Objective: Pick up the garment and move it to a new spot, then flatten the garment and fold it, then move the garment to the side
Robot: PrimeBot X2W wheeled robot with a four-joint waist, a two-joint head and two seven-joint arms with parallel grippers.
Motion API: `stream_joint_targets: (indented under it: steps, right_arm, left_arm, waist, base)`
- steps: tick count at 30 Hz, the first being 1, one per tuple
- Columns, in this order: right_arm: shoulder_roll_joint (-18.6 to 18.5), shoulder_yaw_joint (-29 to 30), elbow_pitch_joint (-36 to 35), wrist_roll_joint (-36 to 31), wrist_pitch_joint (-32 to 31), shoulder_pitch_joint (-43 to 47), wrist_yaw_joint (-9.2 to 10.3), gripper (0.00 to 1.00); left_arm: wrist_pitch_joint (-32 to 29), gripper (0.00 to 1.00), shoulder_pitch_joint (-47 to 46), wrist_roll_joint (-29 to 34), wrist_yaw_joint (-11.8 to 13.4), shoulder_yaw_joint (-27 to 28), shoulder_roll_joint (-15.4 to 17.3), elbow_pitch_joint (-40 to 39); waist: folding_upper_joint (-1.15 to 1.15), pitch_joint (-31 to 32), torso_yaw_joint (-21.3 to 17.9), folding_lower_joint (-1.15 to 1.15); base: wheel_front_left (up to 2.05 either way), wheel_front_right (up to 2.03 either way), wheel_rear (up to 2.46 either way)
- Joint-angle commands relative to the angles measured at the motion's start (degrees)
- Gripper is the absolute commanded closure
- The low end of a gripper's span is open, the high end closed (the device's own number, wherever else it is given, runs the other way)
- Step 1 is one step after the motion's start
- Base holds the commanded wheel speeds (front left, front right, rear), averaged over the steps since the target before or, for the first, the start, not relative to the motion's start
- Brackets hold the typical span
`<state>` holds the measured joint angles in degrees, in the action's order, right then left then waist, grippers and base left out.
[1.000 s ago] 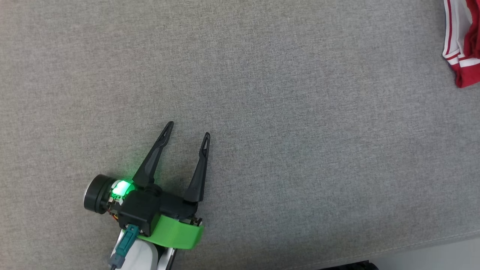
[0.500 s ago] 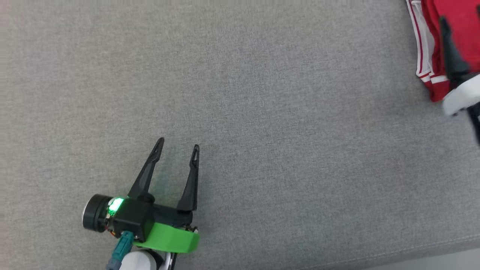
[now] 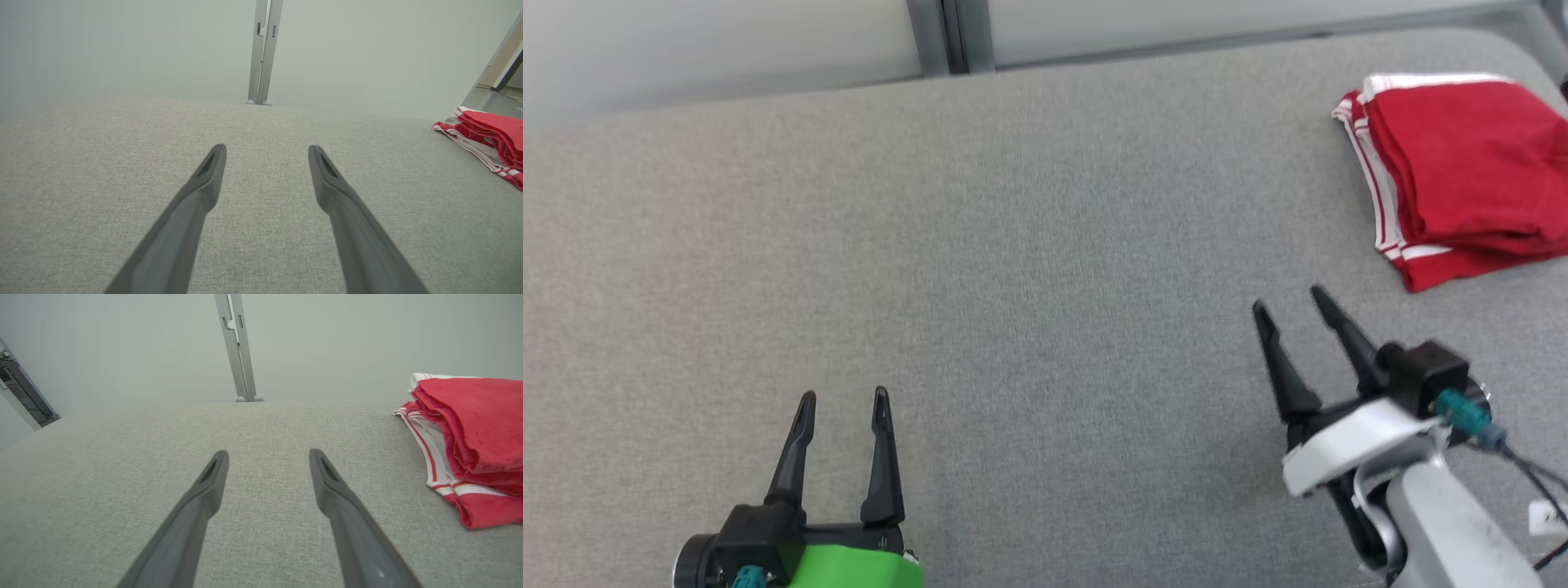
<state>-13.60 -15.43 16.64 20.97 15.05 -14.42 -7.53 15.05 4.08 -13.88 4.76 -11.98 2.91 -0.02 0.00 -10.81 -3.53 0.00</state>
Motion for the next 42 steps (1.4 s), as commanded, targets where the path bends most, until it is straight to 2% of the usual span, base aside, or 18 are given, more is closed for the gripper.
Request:
stream_joint_targets:
  steps: [1, 5, 9, 17, 19, 31, 42]
  right_arm:
    - [0.93, 0.87, -1.61, -1.86, 0.15, 2.3, 0.11, 0.0]
    - [4.79, 4.16, -7.39, -6.34, 0.14, 8.99, 0.11, 0.0]
    - [6.13, 6.03, -10.33, -8.73, 0.15, 13.77, 0.11, 0.0]
    - [8.42, 6.67, -11.46, -11.27, 0.14, 21.68, 0.1, 0.0]
    - [8.9, 6.9, -11.69, -11.44, 0.14, 23.07, 0.1, 0.0]
    - [10.05, 7.28, -12.32, -11.83, 0.15, 24.04, 0.1, 0.0]
    - [10.16, 7.5, -12.19, -12.08, 0.15, 24.2, 0.1, 0.0]
  left_arm:
    - [0.15, 0.0, 1.42, 0.25, -0.21, 0.44, 0.02, -0.66]
    - [0.14, 0.0, 4.18, 1.14, 0.47, 1.75, 0.03, -3.53]
    - [0.15, 0.0, 6.87, 2.15, 0.85, 2.29, 0.03, -5.59]
    - [0.15, 0.0, 11.7, 3.62, -0.91, 3.22, 0.04, -6.07]
    - [0.14, 0.0, 12.8, 4.53, -2.02, 3.34, 0.03, -5.73]
    - [0.15, 0.0, 14.66, 4.51, -3.77, 5.21, 0.04, -3.81]
    - [0.15, 0.0, 14.49, 4.62, -3.7, 5.3, 0.04, -3.33]
  waist:
    - [0.0, 6.78, 1.09, 0.0]
    - [0.0, 10.08, 1.27, 0.0]
    - [0.0, 12.35, 1.5, 0.0]
    - [0.0, 15.87, 2.03, 0.0]
    - [0.0, 16.53, 2.18, 0.0]
    - [0.0, 16.99, 2.81, 0.0]
    - [0.0, 16.59, 3.45, 0.0]
  base:
    - [0.0, 0.0, 0.0]
    - [0.0, 0.0, 0.0]
    - [0.0, 0.0, 0.0]
    - [0.0, 0.0, 0.0]
    - [0.0, 0.0, 0.0]
    - [0.0, 0.0, 0.0]
    - [0.0, 0.0, 0.0]
